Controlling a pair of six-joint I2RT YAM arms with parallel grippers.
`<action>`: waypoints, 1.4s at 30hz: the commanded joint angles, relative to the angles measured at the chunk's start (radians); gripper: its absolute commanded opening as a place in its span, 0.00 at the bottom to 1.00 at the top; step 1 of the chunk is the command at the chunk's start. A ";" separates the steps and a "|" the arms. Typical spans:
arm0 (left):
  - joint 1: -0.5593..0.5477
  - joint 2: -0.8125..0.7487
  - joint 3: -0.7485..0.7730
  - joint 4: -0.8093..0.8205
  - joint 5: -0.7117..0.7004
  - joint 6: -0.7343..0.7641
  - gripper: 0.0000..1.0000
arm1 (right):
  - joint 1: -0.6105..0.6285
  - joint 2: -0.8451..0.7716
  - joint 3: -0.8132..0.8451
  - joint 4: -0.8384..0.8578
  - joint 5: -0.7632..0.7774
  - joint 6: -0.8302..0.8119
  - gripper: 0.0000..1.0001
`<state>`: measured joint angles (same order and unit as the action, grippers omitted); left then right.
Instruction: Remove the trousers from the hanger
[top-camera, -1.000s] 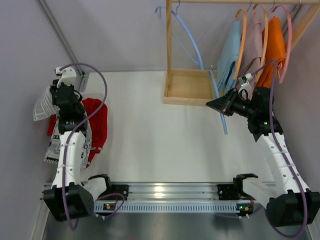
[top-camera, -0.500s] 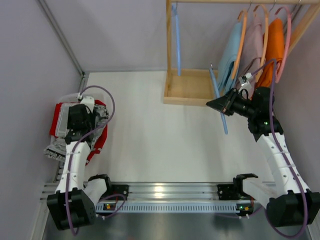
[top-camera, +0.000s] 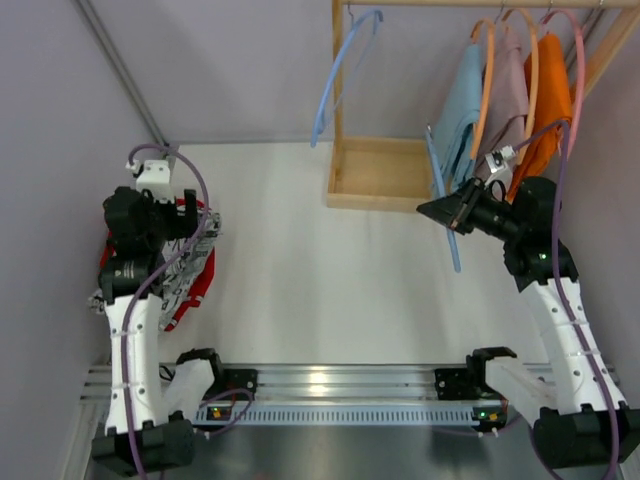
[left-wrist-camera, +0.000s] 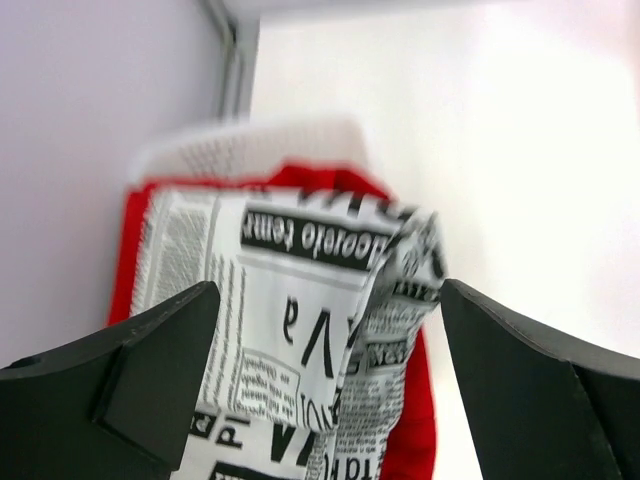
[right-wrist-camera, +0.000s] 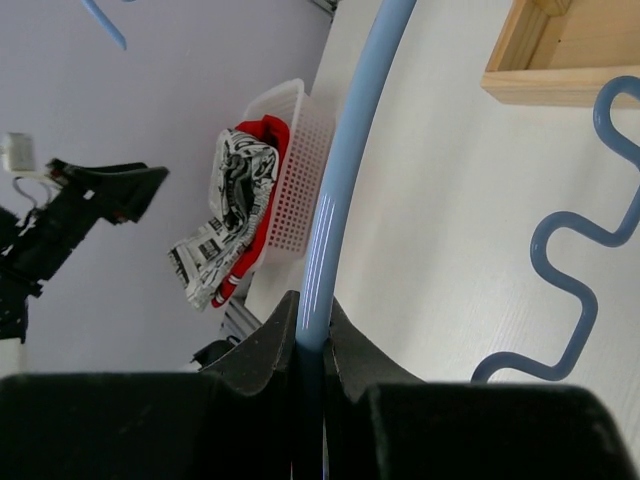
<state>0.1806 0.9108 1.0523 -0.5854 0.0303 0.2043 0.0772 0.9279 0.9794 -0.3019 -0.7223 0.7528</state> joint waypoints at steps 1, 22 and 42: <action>0.000 -0.088 0.127 -0.007 0.149 -0.054 0.98 | 0.015 -0.054 0.082 0.009 0.012 0.011 0.00; 0.000 -0.130 0.345 0.013 0.505 -0.201 0.98 | 0.150 0.110 0.459 -0.029 0.187 0.126 0.00; 0.000 -0.107 0.368 0.059 0.453 -0.276 0.98 | 0.266 0.508 0.972 -0.046 0.538 0.115 0.00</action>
<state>0.1806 0.8028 1.3933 -0.5858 0.4911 -0.0422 0.3244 1.4082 1.8610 -0.4145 -0.2501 0.8970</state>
